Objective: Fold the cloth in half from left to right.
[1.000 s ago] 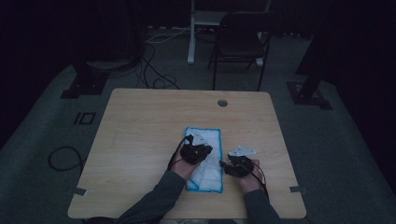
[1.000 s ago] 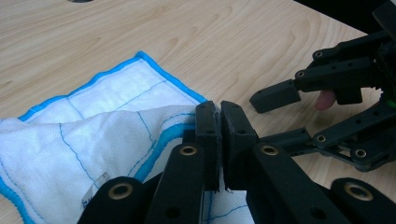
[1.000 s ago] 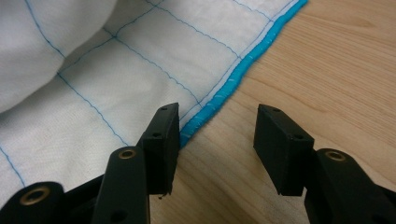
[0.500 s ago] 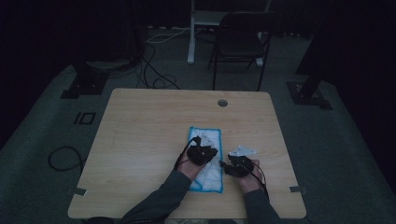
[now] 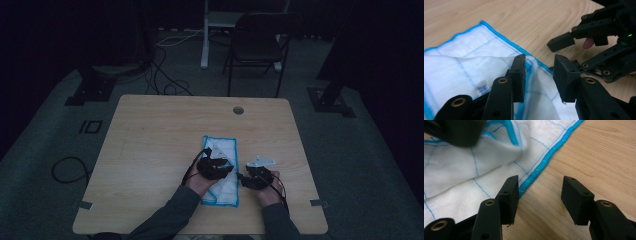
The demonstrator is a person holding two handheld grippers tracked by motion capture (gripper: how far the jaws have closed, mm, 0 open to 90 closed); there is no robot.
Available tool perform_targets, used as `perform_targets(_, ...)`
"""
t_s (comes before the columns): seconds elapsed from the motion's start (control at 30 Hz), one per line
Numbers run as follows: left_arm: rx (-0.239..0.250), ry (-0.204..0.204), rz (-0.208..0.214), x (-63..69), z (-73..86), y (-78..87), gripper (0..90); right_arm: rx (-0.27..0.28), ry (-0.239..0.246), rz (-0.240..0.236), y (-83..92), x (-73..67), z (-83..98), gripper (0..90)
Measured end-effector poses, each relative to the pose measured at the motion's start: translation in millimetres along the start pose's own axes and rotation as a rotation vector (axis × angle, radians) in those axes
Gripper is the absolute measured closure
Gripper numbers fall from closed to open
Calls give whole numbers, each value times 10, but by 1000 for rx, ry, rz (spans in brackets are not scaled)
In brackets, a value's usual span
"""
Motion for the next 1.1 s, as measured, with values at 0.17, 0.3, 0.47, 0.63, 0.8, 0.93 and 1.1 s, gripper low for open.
perform_targets(0.17,32,4,-19,-59,-8,195,641,-3,3,13,6,22,5,485)
perform_targets(0.3,31,26,-41,-149,76,315,650,-7,-1,23,17,58,18,487)
perform_targets(0.47,22,51,-55,-227,210,407,670,-6,-7,26,24,73,23,487)
perform_targets(0.63,-2,72,-66,-254,402,489,688,-4,-6,28,22,75,23,487)
perform_targets(0.8,-26,61,-80,-260,510,490,763,-4,-6,28,22,75,23,487)
perform_targets(0.93,-53,67,-88,-273,625,478,842,-5,-6,29,24,78,25,487)
perform_targets(1.1,-82,44,-101,-249,722,472,850,-4,-6,30,23,78,25,486)
Point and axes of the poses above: each handheld gripper's, and its own axes: y roughly backward along the jaws, z roughly out of its underside, x roughly to its right, the point moved 5 cm from there along -y, roughly forward along the jaws, and after that the axes turned 6 degrees about x, right-handed, at the moved point
